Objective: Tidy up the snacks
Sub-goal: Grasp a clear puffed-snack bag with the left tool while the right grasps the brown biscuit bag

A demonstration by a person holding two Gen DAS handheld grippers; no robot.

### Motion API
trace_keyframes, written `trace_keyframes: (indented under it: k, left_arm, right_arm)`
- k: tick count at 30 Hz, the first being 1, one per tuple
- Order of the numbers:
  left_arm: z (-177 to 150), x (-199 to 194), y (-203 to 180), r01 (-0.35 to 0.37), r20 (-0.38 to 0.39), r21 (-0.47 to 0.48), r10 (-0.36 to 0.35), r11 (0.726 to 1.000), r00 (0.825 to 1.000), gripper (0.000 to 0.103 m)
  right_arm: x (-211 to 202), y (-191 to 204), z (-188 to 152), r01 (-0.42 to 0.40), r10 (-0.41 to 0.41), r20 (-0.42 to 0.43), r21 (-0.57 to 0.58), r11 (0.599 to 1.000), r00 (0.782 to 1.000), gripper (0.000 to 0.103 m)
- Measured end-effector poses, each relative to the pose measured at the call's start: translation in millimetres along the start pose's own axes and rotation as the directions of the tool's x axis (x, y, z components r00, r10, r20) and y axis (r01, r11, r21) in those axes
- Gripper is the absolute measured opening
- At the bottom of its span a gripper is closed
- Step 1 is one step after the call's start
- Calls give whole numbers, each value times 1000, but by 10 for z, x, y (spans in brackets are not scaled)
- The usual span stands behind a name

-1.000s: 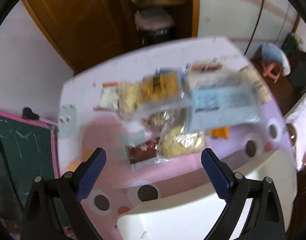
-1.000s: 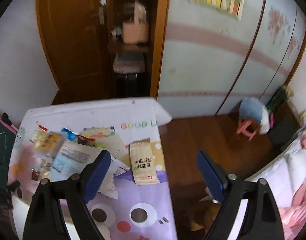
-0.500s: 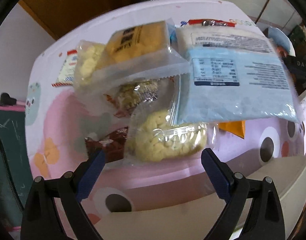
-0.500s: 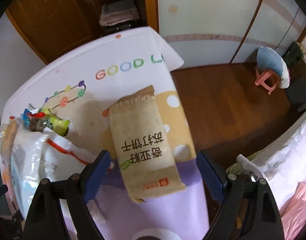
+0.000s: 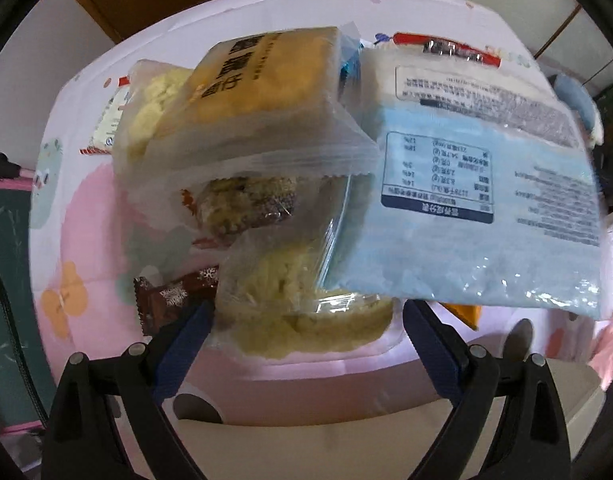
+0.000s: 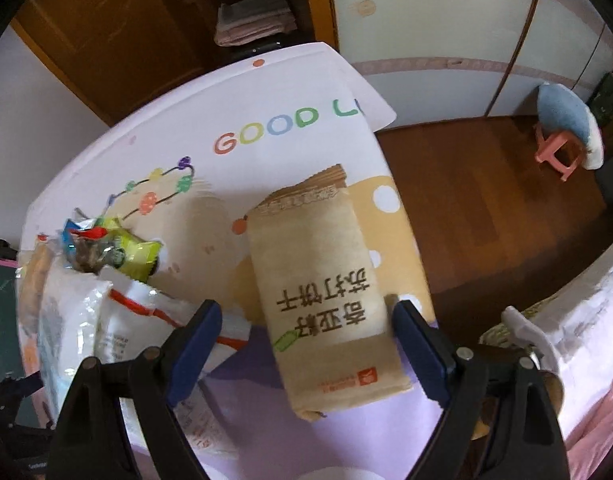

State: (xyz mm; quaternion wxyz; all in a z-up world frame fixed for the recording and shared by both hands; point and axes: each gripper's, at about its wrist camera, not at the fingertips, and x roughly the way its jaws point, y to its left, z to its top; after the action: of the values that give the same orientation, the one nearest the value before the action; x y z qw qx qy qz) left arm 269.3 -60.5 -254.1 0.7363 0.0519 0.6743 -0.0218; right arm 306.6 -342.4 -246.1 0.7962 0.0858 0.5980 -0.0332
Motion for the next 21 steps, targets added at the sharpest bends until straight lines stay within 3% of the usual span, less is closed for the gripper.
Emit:
trace_keyframes:
  k: [4,6,10,12,19,21]
  left_arm:
    - [81,74,-67,-33,-66,-42,30,999,997,97]
    - [91,96,-62,-17,-80,-64,12,998,997,90]
    - [81,38,-50,5,-42,-62,-8,998,999,81]
    - [27,20,-17,20,-26,-64,-22,998,999,80]
    - [-247,-200,218,-15,57,-42,18,999,998,79]
    - [-302,-295,244,-4,76,-36,6,999,997,79]
  right_arm:
    - [14,-12,63,21,-21,5,21,1000,1000,86]
    - [14,-1,80,34,-34,4,18,999,999,81]
    - [-4,7,68,40,-40,-5,-3,999,999,76]
    - [-15,-6,52,45,-46,-8,-18,999,999,70]
    - [18,50,116,112,-112,-24,-29,993,993,68]
    - [39,105,137,138,-139,-19,-29,990,990,61]
